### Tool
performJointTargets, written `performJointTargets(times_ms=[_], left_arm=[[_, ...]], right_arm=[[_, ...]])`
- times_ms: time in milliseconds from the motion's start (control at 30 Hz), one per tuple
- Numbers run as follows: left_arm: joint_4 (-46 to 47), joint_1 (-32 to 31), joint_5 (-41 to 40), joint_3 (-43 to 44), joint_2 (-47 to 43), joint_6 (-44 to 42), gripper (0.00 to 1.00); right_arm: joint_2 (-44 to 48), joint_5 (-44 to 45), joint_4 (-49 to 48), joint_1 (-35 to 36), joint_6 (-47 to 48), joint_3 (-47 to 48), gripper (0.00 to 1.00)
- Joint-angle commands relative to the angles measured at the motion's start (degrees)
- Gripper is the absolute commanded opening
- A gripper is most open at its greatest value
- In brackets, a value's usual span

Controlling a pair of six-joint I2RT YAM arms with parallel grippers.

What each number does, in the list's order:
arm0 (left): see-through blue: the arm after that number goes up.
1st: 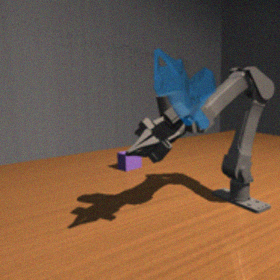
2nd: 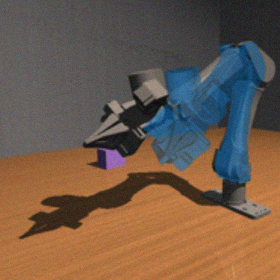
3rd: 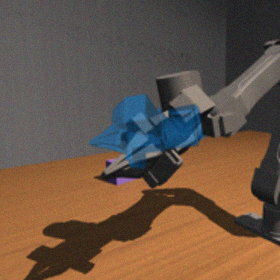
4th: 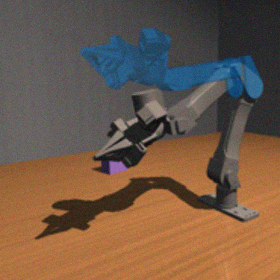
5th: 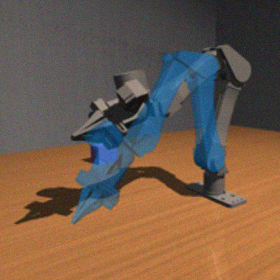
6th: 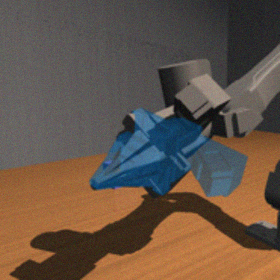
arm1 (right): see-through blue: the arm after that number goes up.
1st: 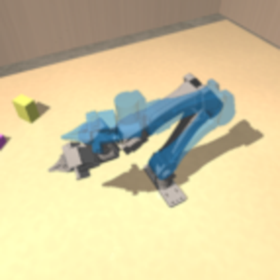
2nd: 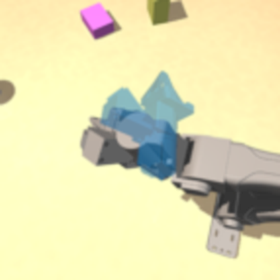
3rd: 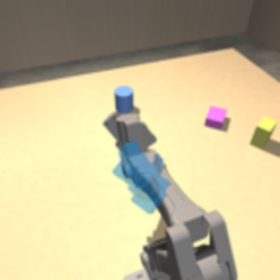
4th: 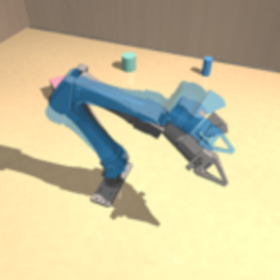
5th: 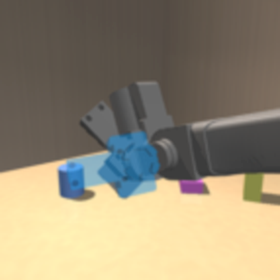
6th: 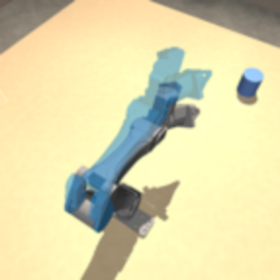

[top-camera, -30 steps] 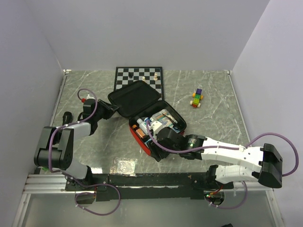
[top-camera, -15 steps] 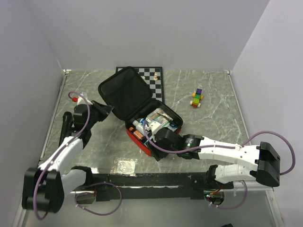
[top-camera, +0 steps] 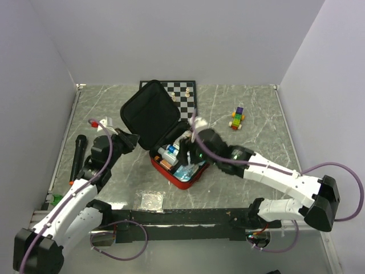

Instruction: Organize the medicine kit

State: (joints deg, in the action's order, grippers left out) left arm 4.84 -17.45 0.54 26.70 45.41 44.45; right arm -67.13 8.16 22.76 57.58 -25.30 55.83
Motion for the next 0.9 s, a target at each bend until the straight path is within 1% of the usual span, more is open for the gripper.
performJointTargets(times_ms=[0,133,333,500,600,767,867], left_arm=[[1.5,-8.2,-6.4,2.9,-0.1,-4.1,0.09],[2.6,-13.7,-11.0,3.7,0.6,-7.7,0.12],[3.7,-22.1,-19.8,5.6,2.3,-15.3,0.18],[3.1,-28.3,-26.8,8.0,5.3,-20.8,0.21],[3.5,-30.8,-30.1,8.6,6.8,-23.0,0.22],[4.8,-33.9,-33.1,9.8,8.8,-26.5,0.22],[5.0,-35.2,-34.7,10.4,9.7,-28.9,0.22]], right_arm=[[0.8,-11.0,-5.4,-10.5,-7.7,3.5,0.74],[-2.0,-18.5,-5.7,-16.3,-10.4,7.3,0.78],[-7.8,-26.6,-7.4,-20.8,-14.0,13.2,0.82],[-13.4,-28.6,-7.6,-22.4,-16.4,18.9,0.83],[-16.2,-28.9,-7.3,-23.5,-18.2,21.4,0.84],[-18.9,-30.5,-10.1,-25.6,-21.5,22.1,0.84],[-20.0,-30.0,-10.3,-25.9,-23.0,22.3,0.84]])
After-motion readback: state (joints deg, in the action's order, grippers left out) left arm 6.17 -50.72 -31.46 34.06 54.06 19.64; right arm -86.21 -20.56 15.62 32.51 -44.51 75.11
